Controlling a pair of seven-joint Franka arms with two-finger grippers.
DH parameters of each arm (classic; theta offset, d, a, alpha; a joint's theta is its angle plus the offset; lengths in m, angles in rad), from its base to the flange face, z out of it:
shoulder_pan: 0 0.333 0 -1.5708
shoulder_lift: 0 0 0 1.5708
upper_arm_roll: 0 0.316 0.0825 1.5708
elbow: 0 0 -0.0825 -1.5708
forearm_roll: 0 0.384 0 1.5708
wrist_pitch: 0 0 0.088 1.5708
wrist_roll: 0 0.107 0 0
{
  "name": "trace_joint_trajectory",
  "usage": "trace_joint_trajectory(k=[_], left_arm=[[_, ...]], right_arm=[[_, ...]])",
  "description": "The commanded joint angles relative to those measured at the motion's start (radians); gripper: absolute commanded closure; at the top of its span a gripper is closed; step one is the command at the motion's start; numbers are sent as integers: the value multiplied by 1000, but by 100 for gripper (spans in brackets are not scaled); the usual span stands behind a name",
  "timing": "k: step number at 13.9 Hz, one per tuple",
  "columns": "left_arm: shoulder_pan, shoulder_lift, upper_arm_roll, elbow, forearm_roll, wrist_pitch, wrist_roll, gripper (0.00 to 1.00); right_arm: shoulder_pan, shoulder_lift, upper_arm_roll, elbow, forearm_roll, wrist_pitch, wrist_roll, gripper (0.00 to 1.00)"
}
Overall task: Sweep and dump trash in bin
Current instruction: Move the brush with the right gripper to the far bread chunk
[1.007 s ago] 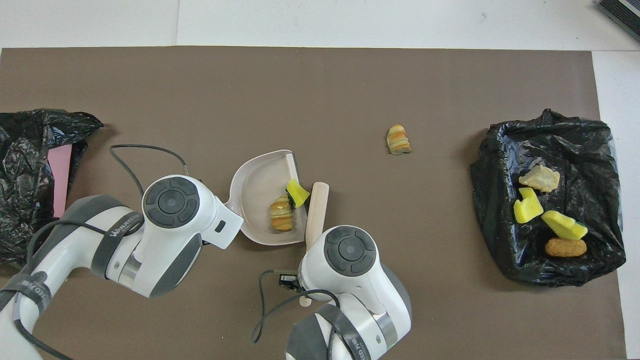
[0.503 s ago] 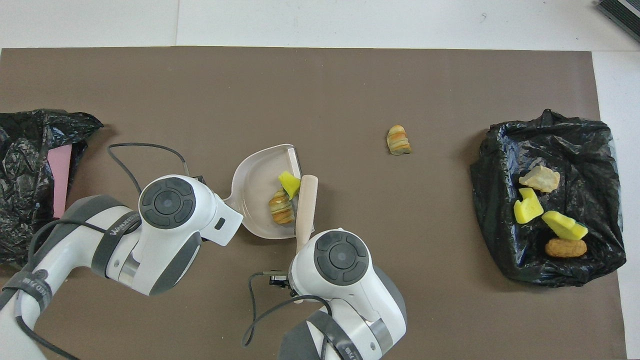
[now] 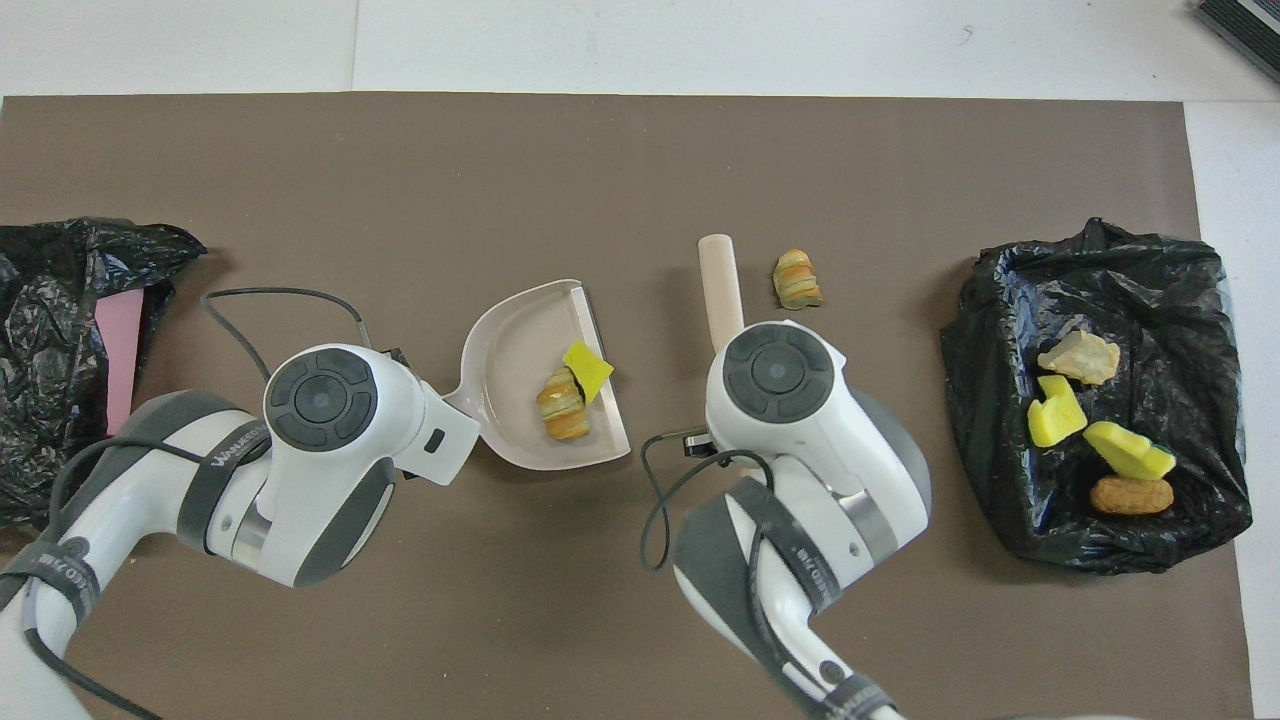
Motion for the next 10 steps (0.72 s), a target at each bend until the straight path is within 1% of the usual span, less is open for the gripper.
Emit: trace_joint_trajectory(k=[1,3,5,7,10], left_arm=[[1,3,-1,-10,-20,28,-33,100],[-6,3,-1,-9,-28,25,-66,100],[-10,3,-1,-7,-28,22,-93,100],[-25,0,-1,-7,-28,8,-141,100],[-37,-2,-3,0,-28,-36,-153,100]], right_arm=[[-88,109,11,156,-84,-96,-96,100],[-120,136,7,166,-149,-114,-130,100],[-148,196,7,202,-230,-148,-147,100],[-149,244,7,250,-238,-191,-150,100],[-139,244,10,249,-214,-206,-181,100]])
